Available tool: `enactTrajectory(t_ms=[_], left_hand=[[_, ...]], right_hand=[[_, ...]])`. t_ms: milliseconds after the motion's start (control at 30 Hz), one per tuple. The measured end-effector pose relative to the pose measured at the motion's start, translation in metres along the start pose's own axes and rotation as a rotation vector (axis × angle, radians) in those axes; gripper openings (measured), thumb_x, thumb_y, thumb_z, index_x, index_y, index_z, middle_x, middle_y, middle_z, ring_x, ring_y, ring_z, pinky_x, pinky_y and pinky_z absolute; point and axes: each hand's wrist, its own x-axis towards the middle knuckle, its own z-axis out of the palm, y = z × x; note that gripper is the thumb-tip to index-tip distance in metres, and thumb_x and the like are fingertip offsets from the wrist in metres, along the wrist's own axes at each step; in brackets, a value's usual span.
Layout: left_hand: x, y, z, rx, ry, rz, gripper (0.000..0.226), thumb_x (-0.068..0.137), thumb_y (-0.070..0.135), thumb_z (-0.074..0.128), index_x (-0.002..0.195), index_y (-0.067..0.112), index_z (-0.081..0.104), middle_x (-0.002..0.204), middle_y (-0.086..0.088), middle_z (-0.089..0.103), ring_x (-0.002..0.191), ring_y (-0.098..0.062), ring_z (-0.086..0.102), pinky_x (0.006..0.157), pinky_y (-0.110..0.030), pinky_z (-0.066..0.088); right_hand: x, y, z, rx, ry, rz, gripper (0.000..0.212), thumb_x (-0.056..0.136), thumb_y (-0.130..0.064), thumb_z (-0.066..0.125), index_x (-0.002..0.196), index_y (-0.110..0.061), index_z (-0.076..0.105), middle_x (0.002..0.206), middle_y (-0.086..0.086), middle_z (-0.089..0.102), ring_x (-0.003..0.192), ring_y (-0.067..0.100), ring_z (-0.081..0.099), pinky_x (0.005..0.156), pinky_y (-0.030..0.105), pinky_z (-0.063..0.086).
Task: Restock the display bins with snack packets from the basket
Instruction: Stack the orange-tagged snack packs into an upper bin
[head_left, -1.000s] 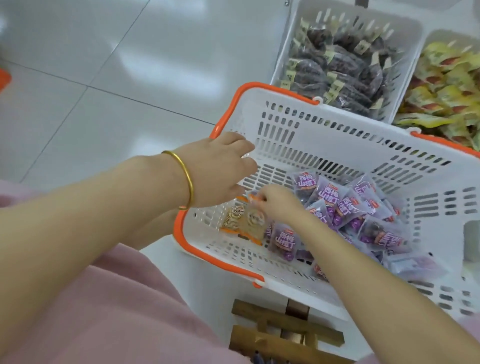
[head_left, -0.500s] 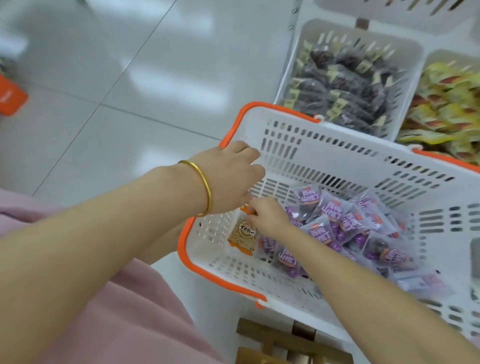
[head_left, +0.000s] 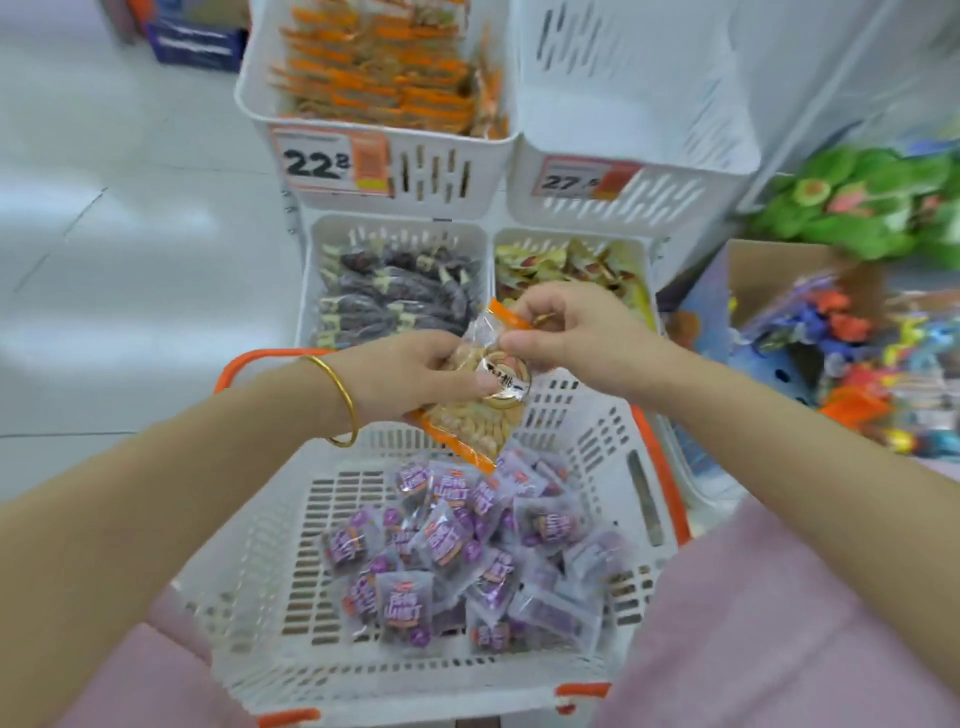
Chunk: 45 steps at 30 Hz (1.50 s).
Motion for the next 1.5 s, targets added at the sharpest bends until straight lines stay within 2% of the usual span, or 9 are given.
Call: enactTrajectory(t_ms=[200, 467, 600, 767, 900, 1000, 1067, 1267, 1500], left_hand=[[0.019, 0.005, 0.004, -0.174, -0.018, 0.036, 0.066, 0.07, 0.036, 0.073, 0.127, 0.019, 0.043, 0.121, -0.009, 0.061, 0.107, -0.023, 0.064, 0.09, -0.046, 0.052], [0.03, 0.007, -0.008, -0.269, 0.079, 0.08, 0.072, 0.059, 0.025, 0.08, 0.12, 0.018, 0.043, 0.122, -0.009, 0.061, 0.104, -0.022, 0.065, 0.086, -0.039, 0.055], [0.031, 0.008, -0.002, -0.17, 0.117, 0.097, 0.066, 0.057, 0.034, 0.081, 0.112, 0.024, 0.045, 0.116, -0.009, 0.06, 0.103, -0.023, 0.064, 0.086, -0.042, 0.055], [0.026, 0.011, 0.001, -0.043, 0.155, 0.112, 0.045, 0.071, 0.029, 0.075, 0.103, 0.024, 0.043, 0.097, -0.004, 0.062, 0.078, -0.012, 0.06, 0.06, -0.022, 0.049], [0.016, 0.016, -0.007, -0.007, 0.099, 0.131, 0.042, 0.076, 0.032, 0.074, 0.103, 0.017, 0.046, 0.091, -0.01, 0.053, 0.076, -0.019, 0.05, 0.061, -0.025, 0.04], [0.012, 0.031, -0.021, 0.0, 0.12, 0.18, 0.039, 0.067, 0.03, 0.075, 0.096, 0.02, 0.052, 0.091, -0.008, 0.06, 0.073, -0.016, 0.058, 0.06, -0.023, 0.048], [0.015, 0.047, -0.038, 0.009, 0.185, 0.185, 0.041, 0.067, 0.024, 0.077, 0.1, 0.021, 0.054, 0.096, -0.001, 0.067, 0.078, -0.011, 0.066, 0.068, -0.024, 0.055], [0.054, 0.107, -0.104, 0.171, 0.398, 0.287, 0.066, 0.061, 0.042, 0.082, 0.115, 0.028, 0.048, 0.114, 0.003, 0.059, 0.098, -0.013, 0.061, 0.09, -0.035, 0.051], [0.145, 0.139, -0.179, 0.629, 0.751, 0.401, 0.05, 0.092, 0.025, 0.055, 0.138, 0.012, 0.039, 0.145, -0.007, 0.037, 0.134, -0.021, 0.034, 0.109, -0.033, 0.032]], right_hand=[[-0.007, 0.004, -0.015, -0.21, 0.189, -0.013, 0.017, 0.09, -0.021, 0.062, 0.085, -0.004, 0.06, 0.082, 0.014, 0.064, 0.074, 0.029, 0.062, 0.073, 0.05, 0.053], [-0.004, 0.002, -0.032, -0.109, 0.263, 0.048, 0.014, 0.092, -0.014, 0.059, 0.079, -0.011, 0.056, 0.073, 0.0, 0.057, 0.059, 0.01, 0.06, 0.051, 0.019, 0.053], [0.0, 0.0, -0.02, -0.03, 0.264, 0.016, 0.011, 0.09, -0.016, 0.061, 0.086, -0.006, 0.061, 0.081, 0.006, 0.064, 0.071, 0.019, 0.065, 0.061, 0.03, 0.058], [0.003, -0.002, -0.006, 0.054, 0.349, 0.015, 0.008, 0.085, -0.021, 0.068, 0.089, -0.016, 0.064, 0.083, -0.008, 0.061, 0.075, 0.013, 0.061, 0.068, 0.032, 0.054], [0.005, -0.001, -0.013, 0.27, 0.132, 0.111, 0.059, 0.082, -0.026, 0.072, 0.133, -0.027, 0.042, 0.103, -0.012, 0.061, 0.087, 0.011, 0.069, 0.067, 0.031, 0.059], [0.016, -0.009, -0.023, 0.214, -0.006, 0.065, 0.043, 0.081, -0.027, 0.072, 0.12, -0.023, 0.057, 0.1, 0.004, 0.068, 0.087, 0.024, 0.069, 0.075, 0.043, 0.059], [0.029, -0.02, -0.034, 0.189, -0.003, 0.009, 0.03, 0.08, -0.03, 0.072, 0.108, -0.024, 0.063, 0.093, 0.004, 0.069, 0.082, 0.021, 0.068, 0.069, 0.037, 0.059], [0.103, -0.051, -0.078, 0.146, 0.176, -0.086, 0.024, 0.078, -0.021, 0.076, 0.096, -0.015, 0.061, 0.076, -0.001, 0.061, 0.066, 0.009, 0.062, 0.056, 0.03, 0.053], [0.213, -0.062, -0.128, -0.06, 0.775, -0.153, 0.028, 0.083, -0.027, 0.068, 0.092, -0.012, 0.045, 0.083, 0.003, 0.055, 0.08, 0.026, 0.058, 0.073, 0.046, 0.052]])
